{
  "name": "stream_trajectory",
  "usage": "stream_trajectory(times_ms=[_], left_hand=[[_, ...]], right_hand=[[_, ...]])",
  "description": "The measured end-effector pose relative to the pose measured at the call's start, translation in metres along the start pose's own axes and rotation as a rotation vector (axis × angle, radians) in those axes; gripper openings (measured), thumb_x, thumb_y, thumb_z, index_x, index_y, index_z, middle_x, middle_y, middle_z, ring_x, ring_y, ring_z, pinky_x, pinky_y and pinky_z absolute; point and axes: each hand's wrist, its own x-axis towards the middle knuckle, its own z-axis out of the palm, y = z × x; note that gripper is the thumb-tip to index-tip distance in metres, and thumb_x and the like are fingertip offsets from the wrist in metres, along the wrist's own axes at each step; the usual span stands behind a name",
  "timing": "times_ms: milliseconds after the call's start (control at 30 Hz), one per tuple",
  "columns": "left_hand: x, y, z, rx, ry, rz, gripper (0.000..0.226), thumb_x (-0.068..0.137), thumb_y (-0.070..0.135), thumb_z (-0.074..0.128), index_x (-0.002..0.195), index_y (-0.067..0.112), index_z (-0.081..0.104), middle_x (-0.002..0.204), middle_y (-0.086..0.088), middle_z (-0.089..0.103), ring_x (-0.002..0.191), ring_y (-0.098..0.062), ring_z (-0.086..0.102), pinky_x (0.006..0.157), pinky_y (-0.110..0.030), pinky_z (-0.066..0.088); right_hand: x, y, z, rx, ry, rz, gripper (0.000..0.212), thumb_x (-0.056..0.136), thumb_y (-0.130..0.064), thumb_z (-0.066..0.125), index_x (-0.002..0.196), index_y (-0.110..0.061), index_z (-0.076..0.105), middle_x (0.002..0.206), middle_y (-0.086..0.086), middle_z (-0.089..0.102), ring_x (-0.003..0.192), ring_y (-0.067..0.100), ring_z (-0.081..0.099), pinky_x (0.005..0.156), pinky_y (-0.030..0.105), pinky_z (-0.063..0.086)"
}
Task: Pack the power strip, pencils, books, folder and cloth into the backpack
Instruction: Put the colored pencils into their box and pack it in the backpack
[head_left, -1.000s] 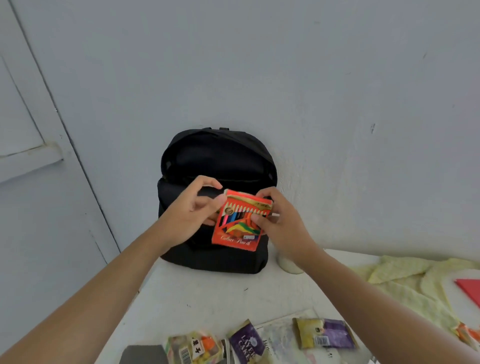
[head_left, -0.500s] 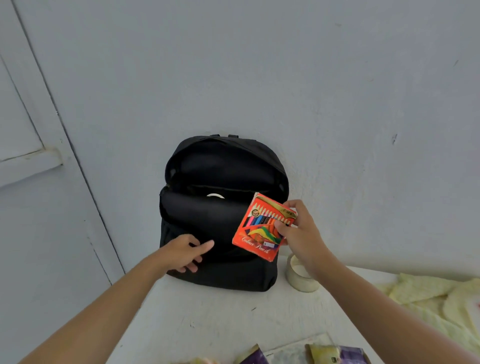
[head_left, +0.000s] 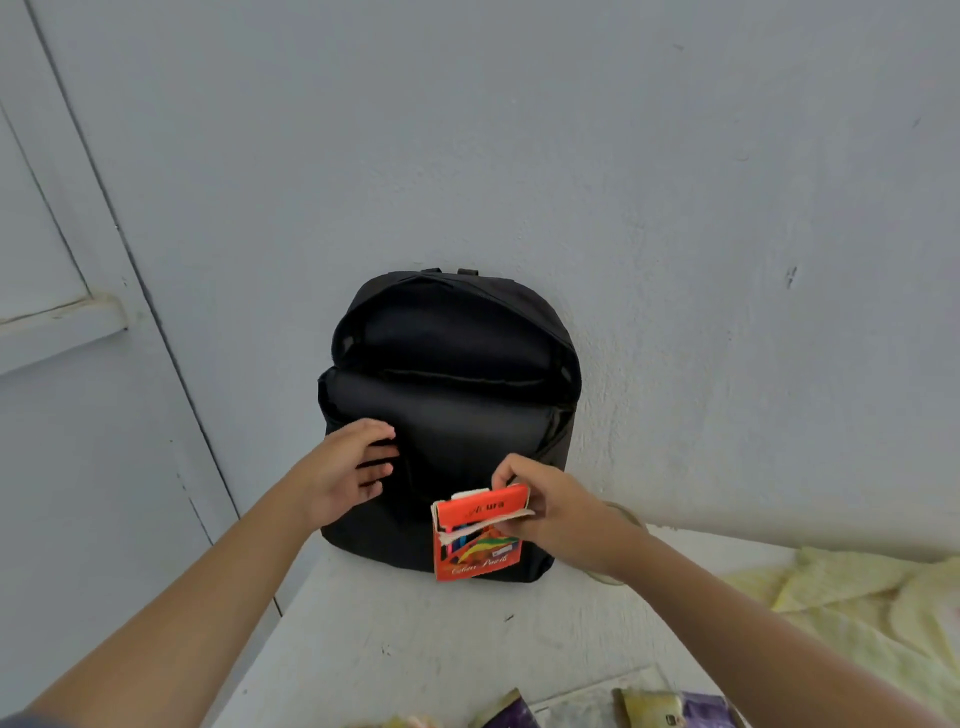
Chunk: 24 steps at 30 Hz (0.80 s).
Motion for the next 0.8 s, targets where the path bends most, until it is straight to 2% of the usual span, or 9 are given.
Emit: stream_trajectory(times_ms=[100, 200, 267, 333, 433, 500, 633, 700, 800], left_hand=[[-0.003, 0.007, 0.002, 0.05, 0.045, 0.12, 0.021, 0.097, 0.021, 0.067, 0.117, 0.028, 0.07, 0.118, -0.004, 0.071, 0.11, -0.021, 0.065, 0.099, -0.041, 0.05], [-0.002, 0.009, 0.003, 0.066, 0.051, 0.196, 0.027, 0.096, 0.012, 0.067, 0.12, 0.023, 0.073, 0.119, -0.002, 0.074, 0.117, -0.021, 0.066, 0.113, -0.045, 0.042], [0.0, 0.016, 0.002, -0.106, 0.049, 0.292, 0.027, 0.095, 0.0, 0.062, 0.117, 0.013, 0.074, 0.111, -0.007, 0.077, 0.11, -0.021, 0.07, 0.115, -0.042, 0.043], [-0.003, 0.033, 0.0, -0.413, 0.01, 0.398, 0.029, 0.094, -0.011, 0.055, 0.11, 0.007, 0.072, 0.104, -0.01, 0.077, 0.107, -0.022, 0.073, 0.113, -0.036, 0.045], [-0.006, 0.068, -0.003, -0.641, -0.13, 0.54, 0.032, 0.093, -0.016, 0.049, 0.105, 0.009, 0.066, 0.111, -0.011, 0.074, 0.123, -0.025, 0.066, 0.113, -0.034, 0.045], [-0.005, 0.081, -0.001, -0.501, -0.136, 0.603, 0.033, 0.095, -0.015, 0.051, 0.114, 0.009, 0.063, 0.12, -0.012, 0.071, 0.127, -0.024, 0.064, 0.114, -0.035, 0.044], [0.002, 0.083, 0.006, 0.029, 0.039, 0.738, 0.052, 0.093, -0.01, 0.063, 0.134, 0.019, 0.048, 0.131, -0.008, 0.064, 0.125, -0.011, 0.062, 0.109, -0.032, 0.048], [0.003, 0.078, 0.014, 0.25, 0.083, 0.874, 0.05, 0.091, -0.003, 0.069, 0.125, 0.025, 0.045, 0.112, -0.005, 0.066, 0.113, -0.011, 0.064, 0.103, -0.028, 0.05], [0.01, 0.066, 0.025, 0.62, 0.232, 1.151, 0.025, 0.088, 0.013, 0.078, 0.1, 0.022, 0.058, 0.093, 0.004, 0.058, 0.096, -0.016, 0.058, 0.095, -0.027, 0.05]], right_hand=[[0.002, 0.001, -0.001, -0.114, -0.01, -0.025, 0.024, 0.093, -0.016, 0.069, 0.093, -0.031, 0.051, 0.097, -0.008, 0.066, 0.098, 0.012, 0.067, 0.082, 0.035, 0.06], [0.004, 0.002, 0.001, -0.224, 0.008, -0.023, 0.02, 0.094, -0.013, 0.066, 0.093, -0.028, 0.052, 0.09, -0.007, 0.066, 0.089, 0.014, 0.066, 0.076, 0.036, 0.058], [0.006, 0.003, 0.0, -0.242, 0.062, -0.009, 0.018, 0.094, -0.007, 0.061, 0.095, -0.024, 0.055, 0.088, -0.003, 0.066, 0.085, 0.018, 0.064, 0.074, 0.039, 0.057], [0.01, 0.0, -0.006, -0.181, 0.145, -0.01, 0.021, 0.094, -0.002, 0.058, 0.099, -0.022, 0.056, 0.089, -0.002, 0.065, 0.084, 0.016, 0.063, 0.076, 0.034, 0.056], [0.022, -0.011, -0.022, -0.014, 0.341, -0.049, 0.035, 0.091, 0.009, 0.053, 0.101, -0.025, 0.053, 0.088, -0.011, 0.063, 0.083, 0.006, 0.061, 0.072, 0.02, 0.052], [0.033, -0.019, -0.037, 0.093, 0.483, -0.068, 0.038, 0.092, 0.008, 0.054, 0.102, -0.029, 0.051, 0.086, -0.018, 0.062, 0.084, 0.003, 0.062, 0.073, 0.019, 0.051], [0.054, -0.024, -0.061, 0.192, 0.689, -0.019, 0.024, 0.097, -0.007, 0.06, 0.111, -0.023, 0.05, 0.097, -0.008, 0.064, 0.095, 0.013, 0.067, 0.083, 0.031, 0.056], [0.058, -0.021, -0.065, 0.261, 0.748, 0.017, 0.021, 0.098, -0.009, 0.059, 0.114, -0.02, 0.05, 0.101, -0.006, 0.064, 0.098, 0.011, 0.068, 0.085, 0.031, 0.057], [0.056, -0.016, -0.061, 0.39, 0.788, 0.076, 0.019, 0.1, -0.007, 0.055, 0.112, -0.019, 0.049, 0.102, -0.003, 0.063, 0.093, 0.008, 0.067, 0.074, 0.022, 0.054]])
